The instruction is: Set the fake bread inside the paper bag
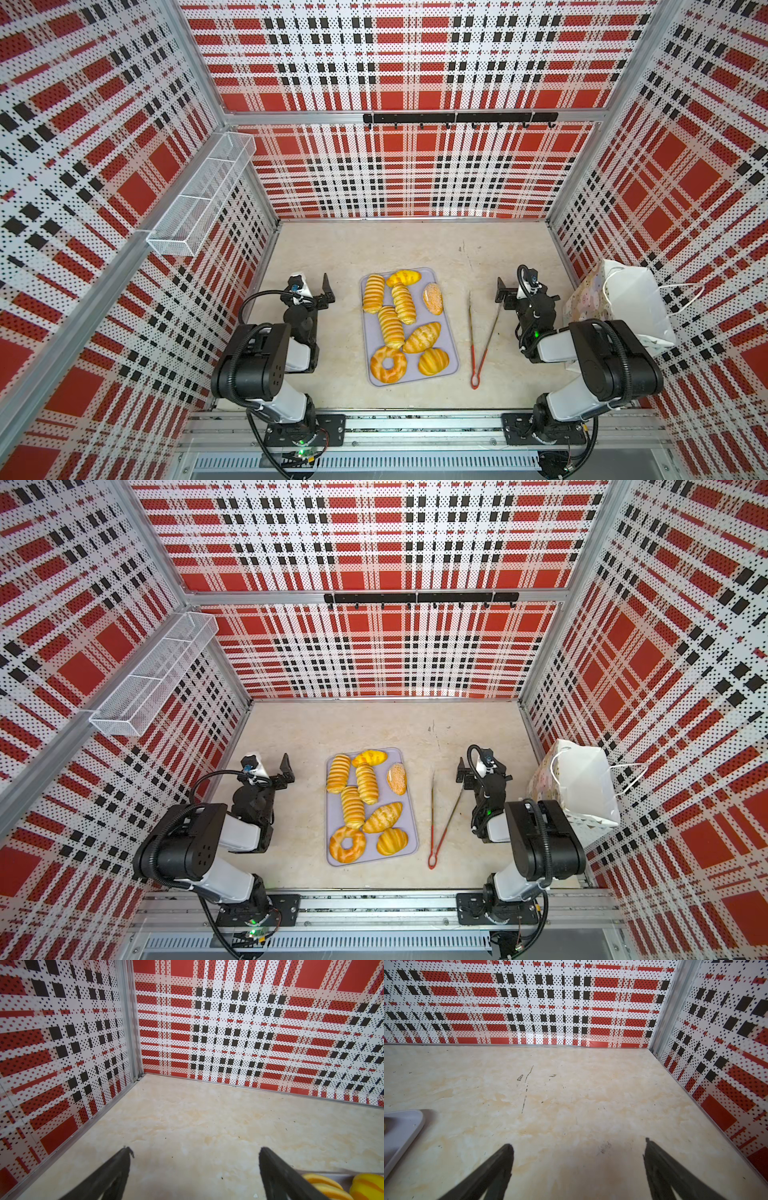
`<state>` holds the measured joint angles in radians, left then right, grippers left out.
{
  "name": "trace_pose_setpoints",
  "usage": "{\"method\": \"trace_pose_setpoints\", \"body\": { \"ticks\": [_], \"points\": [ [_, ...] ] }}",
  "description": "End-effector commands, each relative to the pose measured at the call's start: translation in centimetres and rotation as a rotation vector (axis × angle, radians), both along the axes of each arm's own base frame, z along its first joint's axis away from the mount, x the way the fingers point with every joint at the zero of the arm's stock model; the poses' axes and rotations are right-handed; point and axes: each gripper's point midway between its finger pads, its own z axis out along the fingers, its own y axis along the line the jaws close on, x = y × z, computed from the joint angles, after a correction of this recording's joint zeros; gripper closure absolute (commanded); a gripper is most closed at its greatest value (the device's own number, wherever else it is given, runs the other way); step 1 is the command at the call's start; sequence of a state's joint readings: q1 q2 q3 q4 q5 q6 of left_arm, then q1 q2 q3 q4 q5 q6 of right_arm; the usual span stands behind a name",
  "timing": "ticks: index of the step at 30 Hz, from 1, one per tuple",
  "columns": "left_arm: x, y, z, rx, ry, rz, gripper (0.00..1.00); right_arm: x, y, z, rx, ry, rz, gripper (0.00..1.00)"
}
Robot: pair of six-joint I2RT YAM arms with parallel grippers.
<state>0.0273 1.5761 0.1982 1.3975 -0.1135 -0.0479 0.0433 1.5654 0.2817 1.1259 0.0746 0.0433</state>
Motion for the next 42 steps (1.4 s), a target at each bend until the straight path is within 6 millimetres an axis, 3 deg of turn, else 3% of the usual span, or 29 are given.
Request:
{"method": "trace_pose_setpoints", "body": {
  "ticks": [1,18,19,20,21,24,26,27,31,34,37,42],
  "points": [
    [0.2,0.1,0.5,0.005,-0.016,0.012,0.02,0.4,-0.3,0.7,-0.005,-0.026,-0.007,0.00],
    [0.2,0.1,0.5,0.008,-0.015,0.015,0.02,0.5,-0.3,0.7,-0.002,-0.023,-0.004,0.00],
    [0.2,0.1,0.5,0.009,-0.014,0.014,0.02,0.5,-0.2,0.8,-0.002,-0.024,-0.002,0.06],
    [0.2,0.1,0.5,0.007,-0.016,0.013,0.02,0.4,-0.2,0.9,-0.005,-0.033,0.000,0.18],
    [0.1,0.2,0.7,0.005,-0.022,0.023,0.02,0.1,-0.2,1.3,-0.010,-0.049,-0.007,0.23],
    [-0.8,0.9,2.8,0.012,-0.033,0.120,0.02,-1.1,-0.3,4.5,-0.055,-0.088,-0.084,0.19],
    [-1.8,1.3,5.6,-0.016,-0.085,0.195,0.01,-1.2,-0.2,6.9,-0.032,-0.077,-0.099,0.18],
    [-1.8,0.6,6.8,-0.048,-0.100,0.177,0.00,-1.3,-0.2,8.0,0.014,-0.060,-0.106,0.18],
    [-2.2,-5.5,12.0,-0.122,-0.110,0.067,0.01,-1.9,0.6,11.1,0.217,0.028,-0.097,0.20],
    [-3.1,-8.8,14.4,-0.257,-0.104,-0.028,0.01,-2.8,4.0,12.5,0.292,0.109,0.049,0.20],
    [-2.9,-10.8,14.6,-0.390,-0.005,-0.094,0.03,-4.5,6.2,13.1,0.297,0.188,0.123,0.22],
    [-2.8,-13.9,12.5,-0.489,0.193,-0.212,0.06,-6.1,6.9,11.6,0.359,0.291,0.139,0.24]
  ]
}}
